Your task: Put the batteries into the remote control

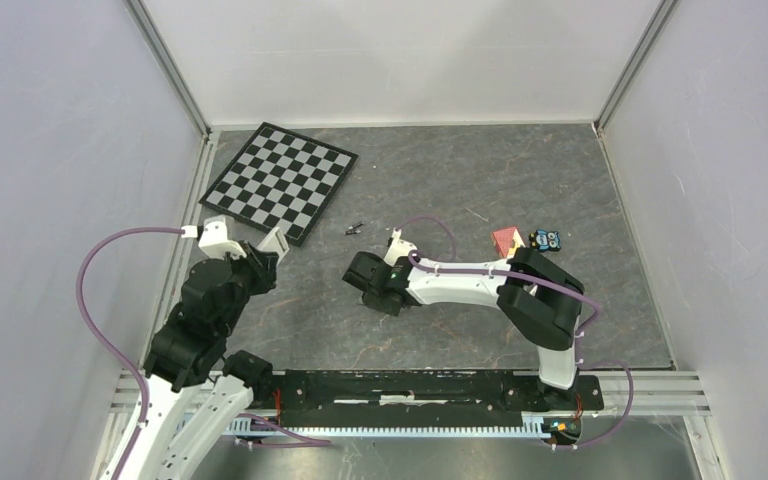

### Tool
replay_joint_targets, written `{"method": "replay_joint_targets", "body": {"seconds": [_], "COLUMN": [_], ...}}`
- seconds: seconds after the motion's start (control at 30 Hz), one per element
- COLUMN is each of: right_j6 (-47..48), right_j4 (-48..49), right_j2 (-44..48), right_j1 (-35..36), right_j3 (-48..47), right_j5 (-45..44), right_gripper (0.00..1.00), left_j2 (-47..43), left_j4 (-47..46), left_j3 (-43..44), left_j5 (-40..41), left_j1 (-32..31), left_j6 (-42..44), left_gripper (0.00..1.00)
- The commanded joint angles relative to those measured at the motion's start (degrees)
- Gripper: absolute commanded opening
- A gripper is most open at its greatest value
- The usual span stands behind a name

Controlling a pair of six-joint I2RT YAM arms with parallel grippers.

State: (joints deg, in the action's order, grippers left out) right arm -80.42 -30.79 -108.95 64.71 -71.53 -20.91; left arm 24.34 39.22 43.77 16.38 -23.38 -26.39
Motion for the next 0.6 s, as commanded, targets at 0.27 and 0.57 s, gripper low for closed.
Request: {"method": "replay_joint_targets", "body": {"seconds": [0.27,0.57], "right_j6": [-12.51,-15.38], "right_j4": [-4.90,-14.35], "right_j2": [-5.19,-10.04], "right_j1": [-0.36,-0.73], "right_j3": [-6.76,-11.37], "right_j5": [-4.51,-3.66], "right_gripper": [0.50,0.42], "left_j2": [-1.48,-1.43], "left_j4": [-2.35,-2.39], "left_j3": [-0.95,-1.14], "left_j5": [0.78,0.71], "left_j1": [-0.01,0.00], "left_j6": [4.16,4.09], "left_gripper": [0.02,0.02]}}
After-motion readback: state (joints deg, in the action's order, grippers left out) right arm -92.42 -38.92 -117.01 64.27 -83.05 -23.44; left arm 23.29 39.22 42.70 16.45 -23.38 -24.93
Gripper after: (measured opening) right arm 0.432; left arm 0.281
